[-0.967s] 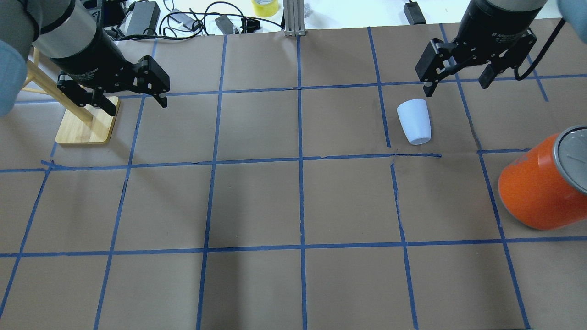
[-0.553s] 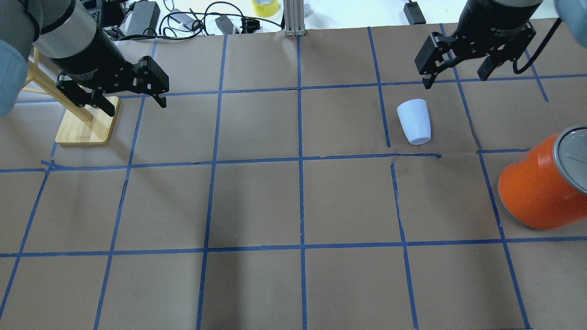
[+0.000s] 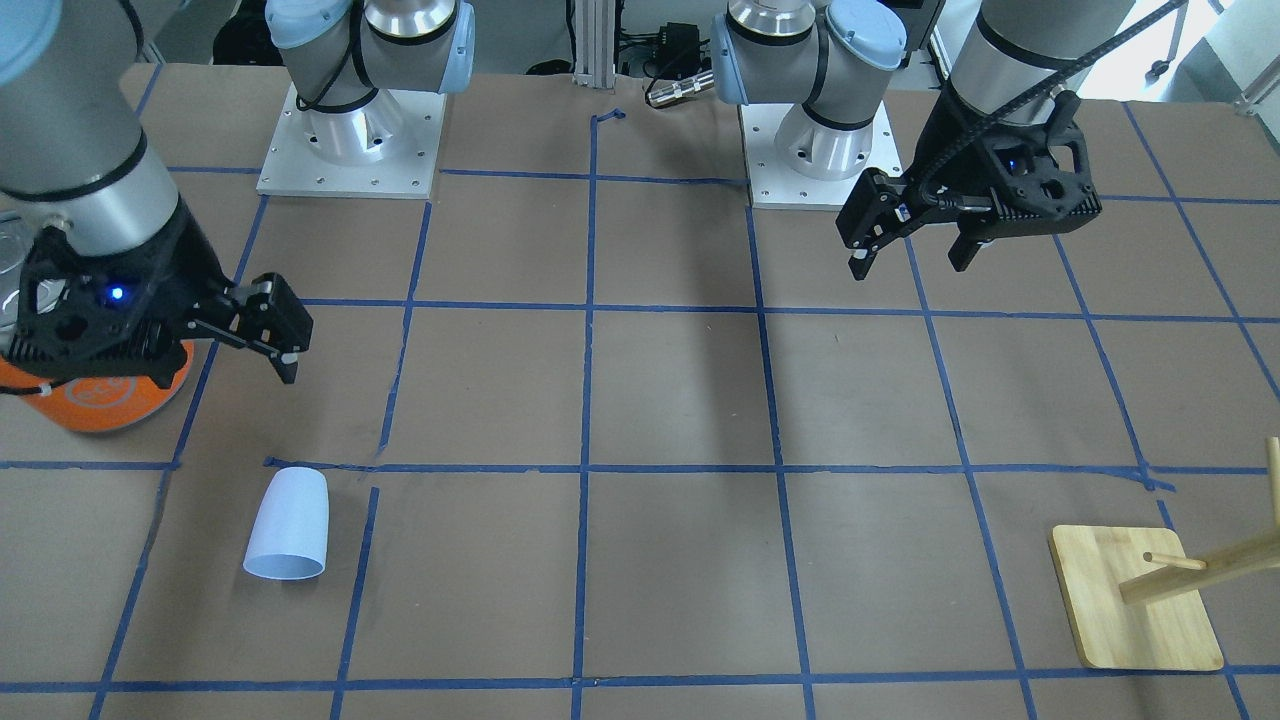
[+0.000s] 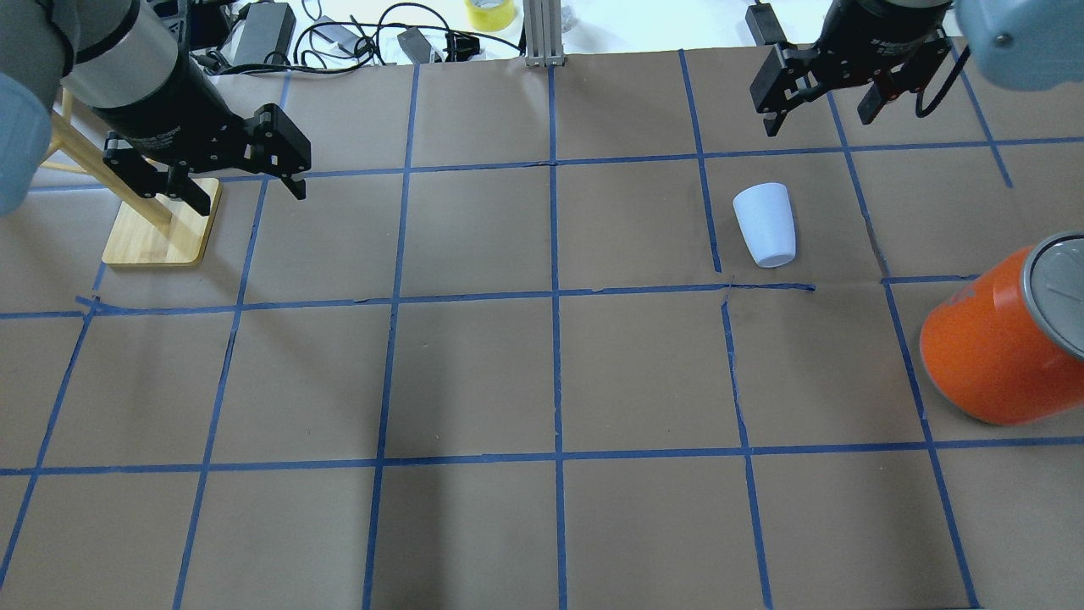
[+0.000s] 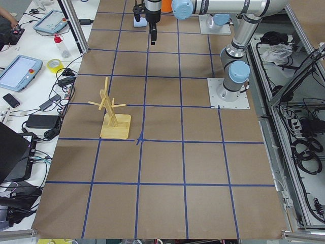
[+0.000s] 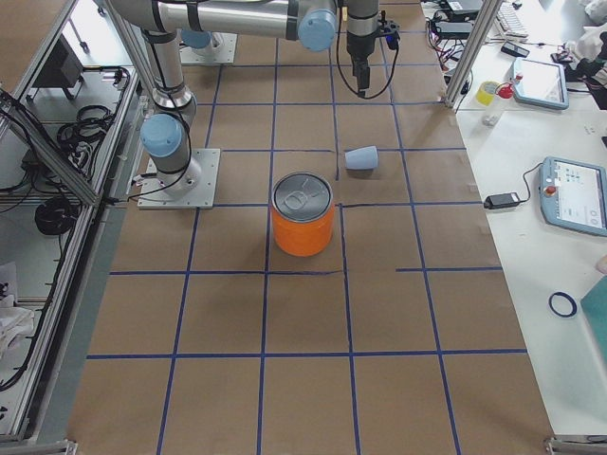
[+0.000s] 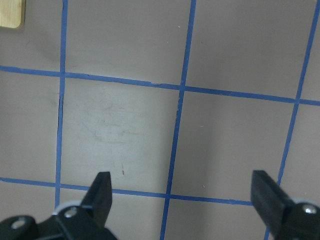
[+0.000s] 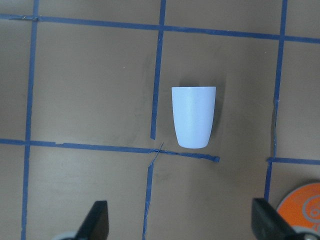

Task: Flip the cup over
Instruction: 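Lower the right gripper onto the upside-down white cup and grasp it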

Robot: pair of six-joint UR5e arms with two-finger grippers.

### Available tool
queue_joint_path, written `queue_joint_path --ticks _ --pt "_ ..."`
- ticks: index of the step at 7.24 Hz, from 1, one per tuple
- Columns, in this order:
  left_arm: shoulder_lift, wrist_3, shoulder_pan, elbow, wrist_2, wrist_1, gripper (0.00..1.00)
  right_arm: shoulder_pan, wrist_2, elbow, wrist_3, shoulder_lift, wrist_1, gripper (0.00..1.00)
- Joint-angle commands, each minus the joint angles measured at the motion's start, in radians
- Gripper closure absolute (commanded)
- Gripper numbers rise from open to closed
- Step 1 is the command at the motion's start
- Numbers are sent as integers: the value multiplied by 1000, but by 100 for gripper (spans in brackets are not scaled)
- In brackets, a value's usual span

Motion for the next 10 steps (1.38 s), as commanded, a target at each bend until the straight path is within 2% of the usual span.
queue_joint_path --ticks 1,3,6,10 --pt "5 4 0 0 2 0 0 -31 -9 2 -7 159 -180 0" --pt "-5 7 0 0 -12 6 0 -33 -7 38 0 242 -281 0" --pt "5 9 0 0 -6 6 0 -62 -4 179 -15 269 -479 0" --pt "9 9 3 0 3 2 0 -62 9 202 -13 325 -477 0"
